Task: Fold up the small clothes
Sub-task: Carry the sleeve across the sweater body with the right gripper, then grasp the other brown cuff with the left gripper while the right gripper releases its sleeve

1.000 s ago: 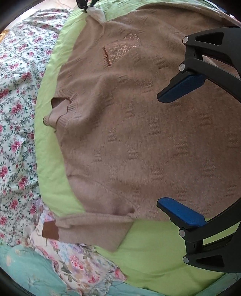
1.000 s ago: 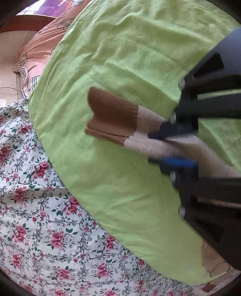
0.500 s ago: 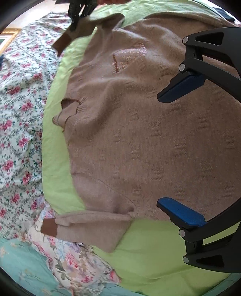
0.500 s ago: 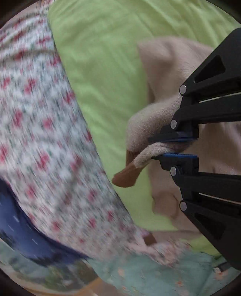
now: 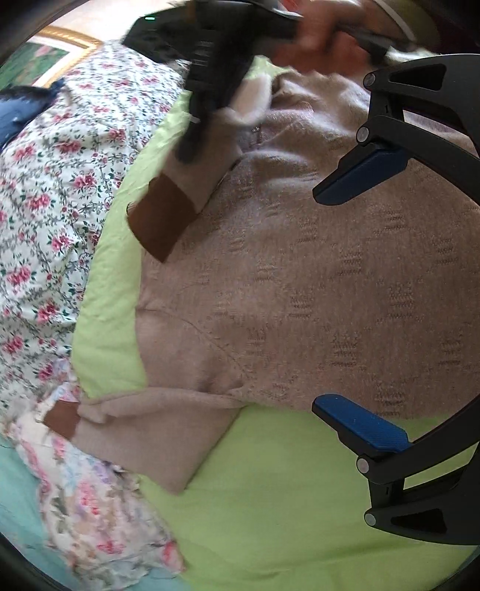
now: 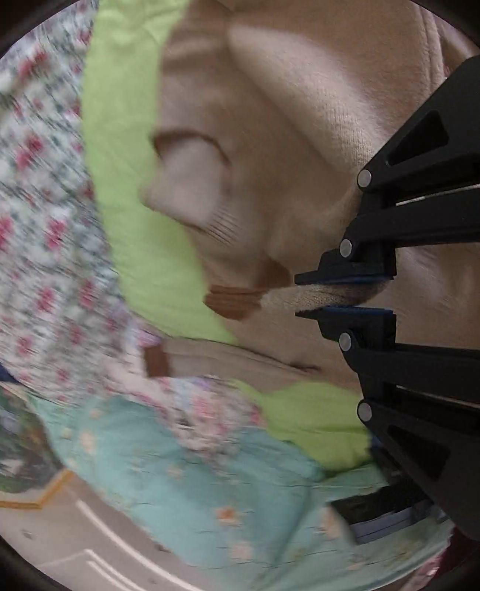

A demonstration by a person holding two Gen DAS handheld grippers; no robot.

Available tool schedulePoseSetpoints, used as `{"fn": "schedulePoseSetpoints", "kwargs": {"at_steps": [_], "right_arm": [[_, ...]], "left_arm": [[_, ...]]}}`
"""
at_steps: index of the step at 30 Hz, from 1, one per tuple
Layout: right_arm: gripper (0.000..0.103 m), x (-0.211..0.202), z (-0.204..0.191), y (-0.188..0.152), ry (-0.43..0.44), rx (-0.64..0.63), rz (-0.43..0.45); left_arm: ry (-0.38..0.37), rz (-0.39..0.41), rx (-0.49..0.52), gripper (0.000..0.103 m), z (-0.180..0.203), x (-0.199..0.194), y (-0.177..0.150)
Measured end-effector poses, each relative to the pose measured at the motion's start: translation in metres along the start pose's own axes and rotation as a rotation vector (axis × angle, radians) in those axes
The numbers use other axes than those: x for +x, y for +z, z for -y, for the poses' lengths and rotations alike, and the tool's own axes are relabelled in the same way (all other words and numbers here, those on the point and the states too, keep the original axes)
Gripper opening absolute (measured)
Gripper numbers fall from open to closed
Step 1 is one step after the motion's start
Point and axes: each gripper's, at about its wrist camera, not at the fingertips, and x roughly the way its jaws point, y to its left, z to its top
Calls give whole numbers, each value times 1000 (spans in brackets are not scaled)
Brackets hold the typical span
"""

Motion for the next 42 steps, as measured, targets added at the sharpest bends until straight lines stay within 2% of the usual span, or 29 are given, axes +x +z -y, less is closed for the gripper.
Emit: {"fn": "schedulePoseSetpoints", "kwargs": {"at_steps": [1,2,3,4,9,12,16,18,19,20,21,22,23,25,27,28,31,34,38,41,42], "right_arm": [[18,7,-3,-8,-4,-12,-34],[28,13,-4,-15,-4,-13,-75],[43,16,-2,-20,9,-4,-101],[48,17,0,-27,27,5,-117],[50,-13,7,-46,5,-1,-78],[50,-47,21,-43,-42,38,-3],[50,-91,44,-45,-102,119,94],[52,-109,54,-46,-126,154,139],[53,-119,59,-47,-144,174,165],[53,-126,64,-47,-157,190,185],[54,-132,67,-47,-168,205,204],[54,-140,74,-48,-183,226,227],[54,-148,79,-48,-197,243,243],[54,-166,91,-47,-237,277,279],[54,-179,100,-46,-278,293,305],[54,-185,106,-44,-306,298,313],[57,-188,126,-34,-394,322,318],[61,-177,143,-20,-436,332,286],[63,-143,164,2,-467,318,185],[63,-110,179,9,-483,321,65],[54,-101,181,9,-475,317,30]], "left_arm": [[-22,-8,-15,102,-3,2,0],[-46,-16,-29,102,-6,4,1],[-73,-25,-41,102,-8,8,3],[-98,-34,-50,102,-8,11,5],[-213,-69,-70,102,1,43,31],[-212,-116,-69,102,8,81,54],[-218,-113,16,102,28,113,88],[-238,-129,75,98,42,124,98],[-242,-125,114,80,50,126,100],[-257,-117,163,40,60,125,99],[-288,-135,194,19,67,125,96],[-313,-146,205,9,70,121,92],[-293,-115,221,9,74,111,88],[-229,-1,235,9,72,78,82],[-223,98,153,9,46,47,79],[-218,109,114,9,34,41,78],[-147,79,26,9,-1,49,75],[-182,37,-32,9,-13,60,70],[-163,32,17,9,-2,64,61],[-165,20,19,9,6,68,59],[-168,17,22,9,8,69,60]]}}
